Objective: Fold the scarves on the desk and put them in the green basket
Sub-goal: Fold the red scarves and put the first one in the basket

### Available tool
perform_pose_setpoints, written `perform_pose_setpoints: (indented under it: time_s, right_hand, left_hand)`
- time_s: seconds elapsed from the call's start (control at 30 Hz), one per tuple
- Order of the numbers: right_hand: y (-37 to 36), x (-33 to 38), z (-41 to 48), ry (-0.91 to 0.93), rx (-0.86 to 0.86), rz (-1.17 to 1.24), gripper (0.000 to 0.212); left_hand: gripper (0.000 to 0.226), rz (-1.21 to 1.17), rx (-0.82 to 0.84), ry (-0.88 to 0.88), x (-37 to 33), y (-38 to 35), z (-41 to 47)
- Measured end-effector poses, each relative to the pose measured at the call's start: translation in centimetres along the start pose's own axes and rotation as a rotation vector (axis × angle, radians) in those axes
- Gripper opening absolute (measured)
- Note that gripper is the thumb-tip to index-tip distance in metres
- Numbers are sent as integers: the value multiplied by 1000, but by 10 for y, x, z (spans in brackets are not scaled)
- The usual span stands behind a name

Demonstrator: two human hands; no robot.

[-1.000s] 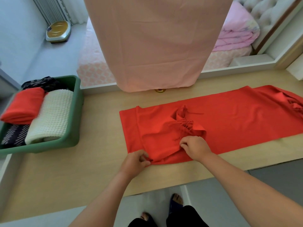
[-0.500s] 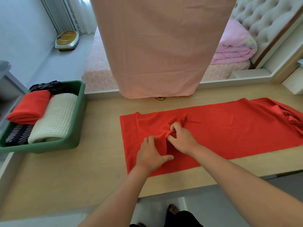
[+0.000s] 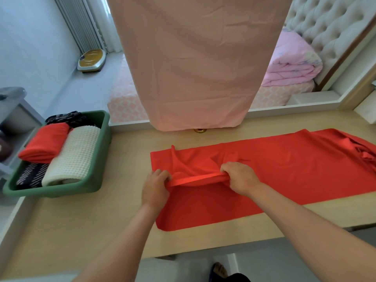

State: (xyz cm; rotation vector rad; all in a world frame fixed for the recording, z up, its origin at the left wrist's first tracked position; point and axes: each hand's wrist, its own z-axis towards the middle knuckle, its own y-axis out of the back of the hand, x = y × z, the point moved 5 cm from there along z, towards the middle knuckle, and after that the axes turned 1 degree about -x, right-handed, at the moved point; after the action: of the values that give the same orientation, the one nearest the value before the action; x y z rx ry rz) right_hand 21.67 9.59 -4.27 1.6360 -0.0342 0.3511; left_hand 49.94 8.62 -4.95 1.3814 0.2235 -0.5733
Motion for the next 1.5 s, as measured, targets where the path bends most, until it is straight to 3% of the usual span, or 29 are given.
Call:
perform_pose_setpoints:
  time_s: [0.1,0.23,0.33,0.37,0.43,0.53,0.6,0.73,0.9,1.1,1.3,1.5]
  right_hand:
    - [-12,5,-5,43,171,-170,27]
    - [-43,12,-16,19,584,-251,35]
    - [-56,22,-17,-82,817,-50,27]
    - [-56,24,-13,-136,819,74,27]
    - [-49,23,3,-187,646,227,32]
    - [-38,11,35,-198,333,188,25]
    - [-35,0,55,-224,238,176,18]
    - [-38,-20,91,-196,152,58,38]
    - [-59,-35,121,-121,183,-172,51]
    - [-72,-39,138,-114,171,-232,36]
    - [-53,-30,154,-121,76,180,24]
    - [-47,-13,185,-88,32,45,22]
  left_hand:
    - [38,142,371,-43,16,-4,-12]
    - [27,196,1018,172,36,-28,-50]
    - [36,266,1227,176,33,-38,-54]
    - [37,247,1240,202,33,-40,-50]
    - [33,166,1126,257,33,-43,-31]
    - [16,112,800,262,37,-42,8]
    - [17,112,626,264,42,-40,32]
    - [32,134,414,226,55,-48,75]
    - [52,443,457,76,78,-69,111]
    - [30,655,365,8,96,-63,129]
    - [30,415,242,35,106,-28,133]
    - [17,509,246,146,125,3,143]
